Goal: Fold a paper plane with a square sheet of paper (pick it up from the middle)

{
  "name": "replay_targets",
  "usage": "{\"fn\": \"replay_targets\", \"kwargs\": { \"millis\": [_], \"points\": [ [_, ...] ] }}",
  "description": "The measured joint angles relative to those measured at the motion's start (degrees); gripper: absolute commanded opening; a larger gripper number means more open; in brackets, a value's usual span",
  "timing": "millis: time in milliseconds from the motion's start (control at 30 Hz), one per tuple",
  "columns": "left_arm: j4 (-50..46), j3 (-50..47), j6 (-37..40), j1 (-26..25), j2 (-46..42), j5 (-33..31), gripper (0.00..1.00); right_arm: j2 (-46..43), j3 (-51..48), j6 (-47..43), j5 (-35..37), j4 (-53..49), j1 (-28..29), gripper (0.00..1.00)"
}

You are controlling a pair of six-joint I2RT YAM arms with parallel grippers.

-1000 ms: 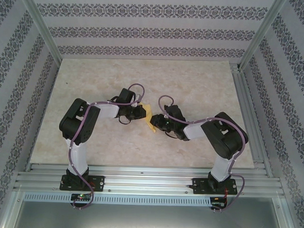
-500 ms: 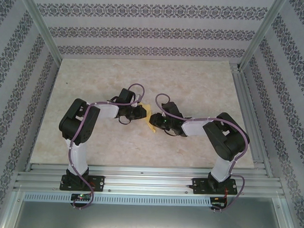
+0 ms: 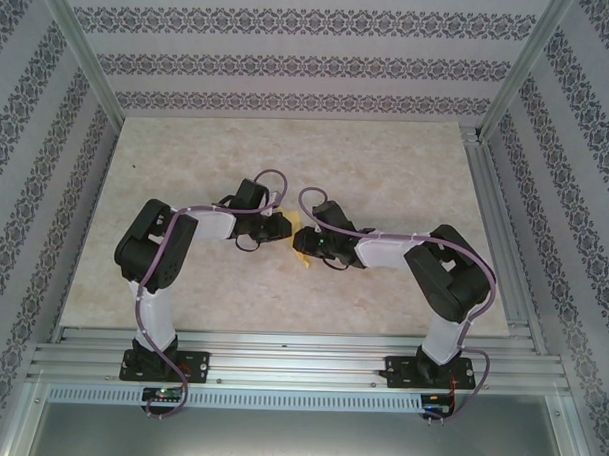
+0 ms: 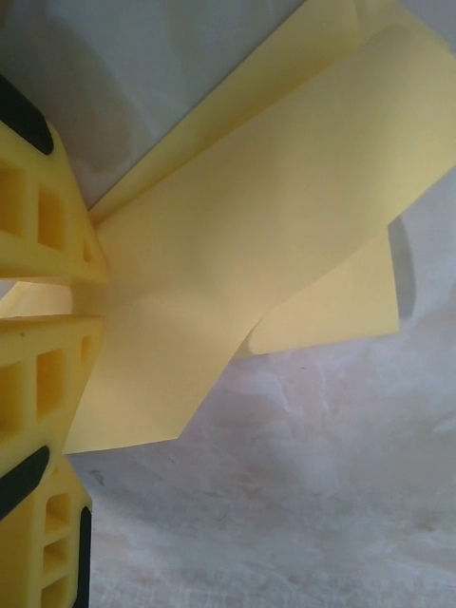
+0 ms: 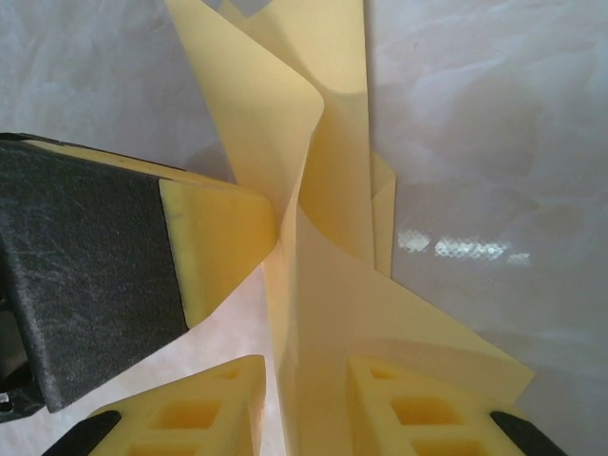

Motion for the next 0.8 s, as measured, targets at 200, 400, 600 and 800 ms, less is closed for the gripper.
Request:
{"fn": "replay_targets", "kwargs": {
  "millis": [200, 400, 600, 800],
  "points": [
    [-0.07, -0.26, -0.28, 0.0, -0.52, 0.0, 0.18, 0.66, 1.55, -1.66, 0.2, -1.7, 1.33, 0.32],
    [-0.07, -0.33, -0.42, 0.0, -0.55, 0.0, 0.18, 0.66, 2.62, -2.62, 2.69, -4.81, 2.6, 0.34],
    [-0.07, -0.33, -0.44, 0.0, -0.55, 0.0, 0.18, 1.03, 5.05, -3.54, 5.81, -9.29, 4.33, 0.32],
    [-0.09, -0.33, -0.46, 0.0, -0.55, 0.04, 0.18, 2.91, 6.1, -3.56, 6.32, -10.03, 4.83, 0.26]
  ]
}}
